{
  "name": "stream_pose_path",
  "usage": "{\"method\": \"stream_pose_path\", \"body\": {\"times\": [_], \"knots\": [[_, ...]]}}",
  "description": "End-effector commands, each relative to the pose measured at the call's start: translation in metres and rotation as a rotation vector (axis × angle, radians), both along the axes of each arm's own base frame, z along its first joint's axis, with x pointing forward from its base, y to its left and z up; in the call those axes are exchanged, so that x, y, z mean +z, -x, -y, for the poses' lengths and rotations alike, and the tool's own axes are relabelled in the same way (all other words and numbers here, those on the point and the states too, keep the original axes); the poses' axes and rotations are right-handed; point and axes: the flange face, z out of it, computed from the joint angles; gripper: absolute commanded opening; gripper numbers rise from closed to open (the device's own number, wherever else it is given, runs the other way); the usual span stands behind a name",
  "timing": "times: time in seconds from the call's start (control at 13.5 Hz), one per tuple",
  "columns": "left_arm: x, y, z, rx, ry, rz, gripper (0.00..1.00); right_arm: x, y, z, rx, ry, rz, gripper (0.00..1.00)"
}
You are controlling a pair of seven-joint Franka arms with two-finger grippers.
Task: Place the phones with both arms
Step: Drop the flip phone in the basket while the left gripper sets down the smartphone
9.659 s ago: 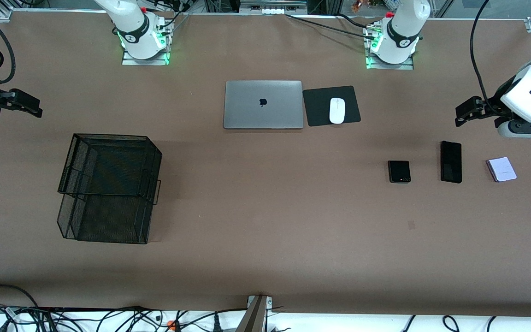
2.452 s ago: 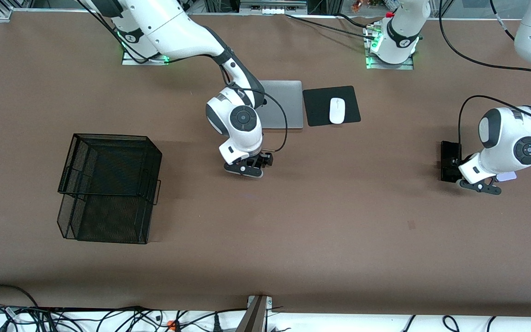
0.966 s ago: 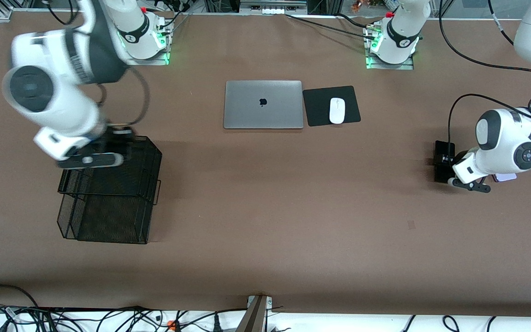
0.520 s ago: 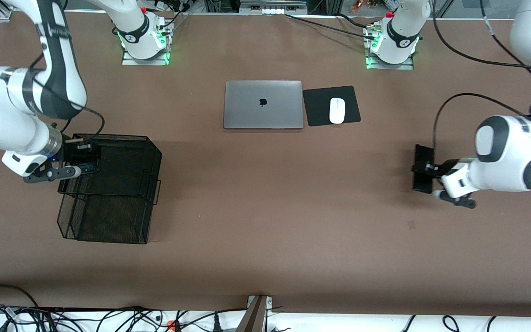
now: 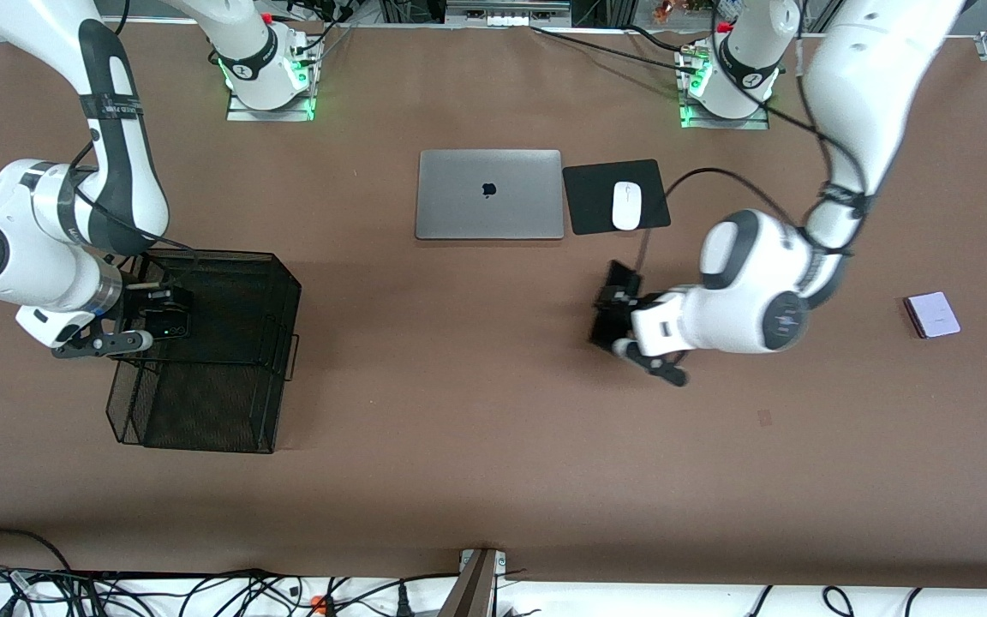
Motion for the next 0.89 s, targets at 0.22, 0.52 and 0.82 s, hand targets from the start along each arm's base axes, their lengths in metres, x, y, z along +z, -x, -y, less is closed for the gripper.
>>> {"method": "stream_pose_path", "body": {"times": [0.22, 0.52, 0.82], "knots": [[-0.069, 0.054, 0.166, 0.243, 0.018, 0.075, 0.34, 0.096, -0.017, -0.019, 0.000, -0.031, -0.069, 1.00], [-0.073, 0.055, 0.164, 0.292, 0.001, 0.054, 1.00, 0.116, -0.018, -0.029, -0.053, -0.010, -0.079, 1.00], [0.001, 0.028, 0.080, 0.257, -0.116, -0.097, 1.00, 0.115, -0.018, -0.031, -0.052, -0.012, -0.081, 1.00]]}}
